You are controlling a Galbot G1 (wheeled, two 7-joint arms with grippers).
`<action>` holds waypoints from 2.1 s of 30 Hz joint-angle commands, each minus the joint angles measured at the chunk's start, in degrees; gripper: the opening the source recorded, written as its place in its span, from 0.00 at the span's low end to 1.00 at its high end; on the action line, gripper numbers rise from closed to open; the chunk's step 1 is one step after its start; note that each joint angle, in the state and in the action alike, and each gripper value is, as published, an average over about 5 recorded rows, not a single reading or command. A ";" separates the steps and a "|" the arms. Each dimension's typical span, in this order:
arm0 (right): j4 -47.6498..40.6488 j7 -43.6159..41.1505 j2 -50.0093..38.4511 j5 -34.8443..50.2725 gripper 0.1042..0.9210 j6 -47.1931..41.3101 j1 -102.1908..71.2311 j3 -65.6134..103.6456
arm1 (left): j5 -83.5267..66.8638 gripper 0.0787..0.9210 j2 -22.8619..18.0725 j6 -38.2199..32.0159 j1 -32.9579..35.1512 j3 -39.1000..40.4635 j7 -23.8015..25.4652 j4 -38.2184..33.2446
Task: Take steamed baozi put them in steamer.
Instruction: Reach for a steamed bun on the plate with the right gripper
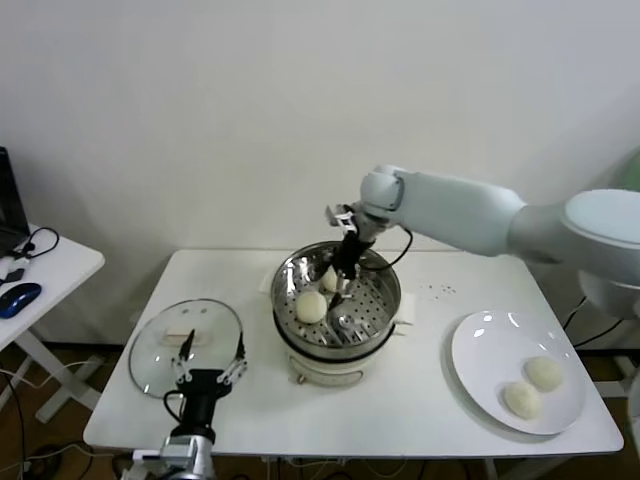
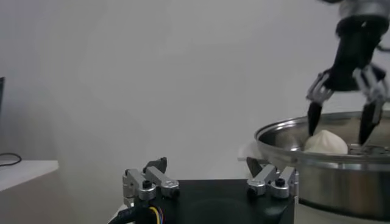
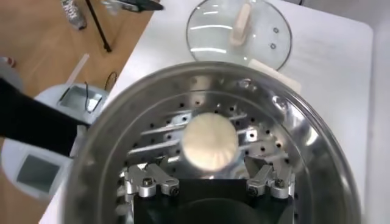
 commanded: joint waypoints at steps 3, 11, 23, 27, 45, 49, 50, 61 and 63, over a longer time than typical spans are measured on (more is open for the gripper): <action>15.71 -2.20 -20.08 -4.02 0.88 1.81 12.58 -4.42 | -0.41 0.88 0.82 0.28 -1.27 0.35 -0.06 0.56; 24.62 -3.71 -38.55 -18.59 0.88 4.93 4.57 0.63 | -1.85 0.88 1.89 -0.09 -0.32 -0.90 1.12 0.69; 22.47 -4.73 -51.31 -38.82 0.88 10.30 -29.25 27.88 | -1.76 0.88 1.39 0.22 -0.72 -1.57 0.70 0.83; 19.98 -4.31 -51.65 -40.35 0.88 10.98 -32.87 29.69 | -1.89 0.88 0.97 0.15 -0.88 -1.95 0.61 1.16; 14.67 -2.50 -47.01 -48.19 0.88 11.88 -49.93 42.63 | -1.75 0.88 1.08 0.11 0.00 -2.31 0.25 1.89; 14.19 -2.10 -46.07 -48.75 0.88 11.86 -50.55 42.62 | -1.75 0.88 0.99 0.08 -0.10 -2.32 0.19 2.05; 14.13 -2.03 -45.89 -48.89 0.88 11.84 -50.69 42.63 | -1.75 0.88 0.96 0.05 -0.10 -2.33 0.18 2.13; 12.20 -0.92 -43.24 -49.63 0.88 11.81 -50.34 42.83 | -1.89 0.88 1.02 -0.45 0.22 -2.25 0.62 2.65; 12.17 -0.92 -43.02 -49.68 0.88 11.77 -50.31 42.70 | -1.89 0.88 0.98 -0.46 0.15 -2.29 0.56 2.75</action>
